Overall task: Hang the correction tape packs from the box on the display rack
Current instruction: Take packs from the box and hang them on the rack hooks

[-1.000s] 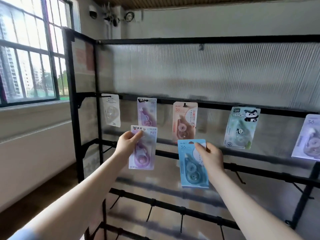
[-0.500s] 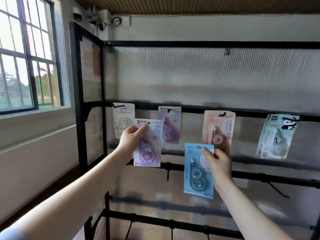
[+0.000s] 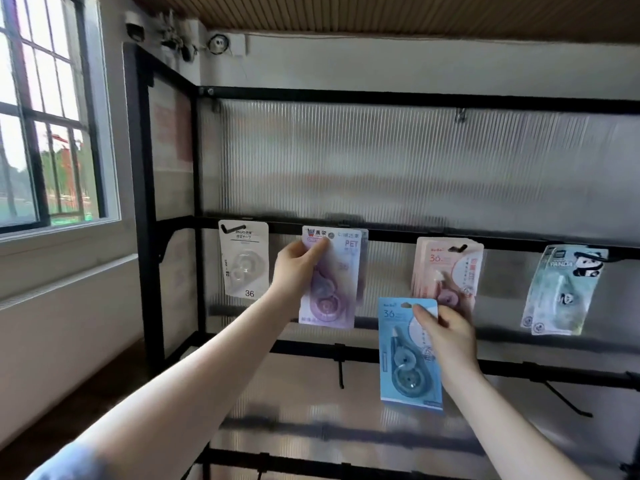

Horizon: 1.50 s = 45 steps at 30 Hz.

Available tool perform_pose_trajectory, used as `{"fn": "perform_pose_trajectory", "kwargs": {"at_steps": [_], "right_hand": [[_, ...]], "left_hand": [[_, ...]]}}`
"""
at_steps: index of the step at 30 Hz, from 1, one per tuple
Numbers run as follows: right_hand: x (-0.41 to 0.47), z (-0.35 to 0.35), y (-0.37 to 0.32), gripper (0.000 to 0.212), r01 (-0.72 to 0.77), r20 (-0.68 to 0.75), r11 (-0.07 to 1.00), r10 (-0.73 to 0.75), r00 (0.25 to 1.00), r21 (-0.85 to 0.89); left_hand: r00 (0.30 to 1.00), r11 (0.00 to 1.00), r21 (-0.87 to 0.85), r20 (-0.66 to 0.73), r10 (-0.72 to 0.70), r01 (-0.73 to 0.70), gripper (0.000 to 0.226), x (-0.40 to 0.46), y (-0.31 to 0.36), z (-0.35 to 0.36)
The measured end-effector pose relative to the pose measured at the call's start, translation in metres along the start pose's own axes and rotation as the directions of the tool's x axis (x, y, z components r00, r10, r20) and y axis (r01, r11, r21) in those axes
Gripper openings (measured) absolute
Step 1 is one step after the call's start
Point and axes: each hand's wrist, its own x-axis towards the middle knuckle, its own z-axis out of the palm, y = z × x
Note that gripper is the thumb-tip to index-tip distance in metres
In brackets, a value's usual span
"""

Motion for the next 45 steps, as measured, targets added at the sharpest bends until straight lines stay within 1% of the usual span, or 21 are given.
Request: {"fn": "perform_pose_trajectory", "kwargs": {"at_steps": [4, 7, 8, 11, 13, 16, 19, 22, 24, 27, 31, 33, 37, 40, 45], "right_hand": [[0.0, -0.002, 0.007, 0.008, 0.003, 0.007, 1.0, -0.003, 1.0, 0.018], [0.001, -0.004, 0.01, 0.007, -0.008, 0.009, 1.0, 0.008, 1.0, 0.02], [0.001, -0.004, 0.011, 0.007, -0.009, 0.012, 1.0, 0.009, 1.0, 0.02], [0.002, -0.004, 0.011, 0.007, -0.005, 0.024, 1.0, 0.004, 1.0, 0.031], [0.002, -0.004, 0.009, 0.006, -0.002, 0.039, 0.999, 0.0, 0.999, 0.032], [0.003, -0.004, 0.008, 0.006, 0.021, 0.05, 0.999, -0.022, 0.998, 0.027], [0.004, -0.003, 0.009, 0.006, 0.029, 0.054, 0.999, -0.03, 0.998, 0.026], [0.005, -0.004, 0.012, 0.009, 0.041, 0.042, 0.999, -0.043, 0.998, 0.032], [0.005, -0.006, 0.013, 0.012, 0.04, 0.045, 0.999, -0.042, 0.998, 0.031], [0.004, -0.009, 0.017, 0.015, 0.036, 0.049, 0.999, -0.038, 0.998, 0.024], [0.004, -0.014, 0.021, 0.017, 0.032, 0.049, 0.999, -0.033, 0.998, 0.015], [0.004, -0.017, 0.02, 0.015, 0.036, 0.051, 0.999, -0.036, 0.998, 0.013], [0.007, -0.021, 0.019, 0.012, 0.04, 0.04, 0.999, -0.04, 0.998, 0.007], [0.007, -0.023, 0.018, 0.011, 0.032, 0.036, 0.999, -0.032, 0.999, -0.003], [0.005, -0.026, 0.014, 0.009, 0.027, 0.048, 1.0, -0.028, 0.998, 0.005]], "left_hand": [[1.0, 1.0, -0.017, -0.018, 0.003, -0.003, 0.03, -0.002, -0.001, 0.01], [0.999, 1.0, -0.019, -0.034, 0.022, -0.022, 0.026, -0.004, -0.003, 0.014], [0.999, 0.999, -0.014, -0.043, 0.033, -0.034, 0.029, -0.004, -0.003, 0.014], [0.993, 0.997, 0.025, -0.092, 0.078, -0.076, 0.051, -0.005, -0.006, 0.013], [0.985, 0.993, 0.06, -0.131, 0.114, -0.107, 0.054, -0.005, -0.008, 0.013], [0.973, 0.985, 0.093, -0.166, 0.161, -0.147, 0.045, -0.009, -0.009, 0.014], [0.969, 0.978, 0.125, -0.166, 0.184, -0.164, 0.04, -0.01, -0.011, 0.017], [0.961, 0.967, 0.167, -0.166, 0.22, -0.192, 0.03, -0.01, -0.011, 0.021], [0.953, 0.959, 0.178, -0.171, 0.251, -0.22, 0.027, -0.01, -0.011, 0.024], [0.939, 0.945, 0.168, -0.159, 0.305, -0.279, 0.015, -0.01, -0.01, 0.025], [0.938, 0.945, 0.144, -0.15, 0.313, -0.292, 0.018, -0.007, -0.006, 0.028], [0.941, 0.95, 0.122, -0.148, 0.304, -0.287, 0.017, -0.005, -0.005, 0.028], [0.95, 0.959, 0.101, -0.14, 0.278, -0.266, 0.022, 0.002, -0.007, 0.028], [0.957, 0.963, 0.143, -0.147, 0.248, -0.228, 0.027, 0.009, -0.013, 0.026], [0.96, 0.952, 0.227, -0.139, 0.241, -0.206, 0.018, 0.021, -0.018, 0.028]]}}
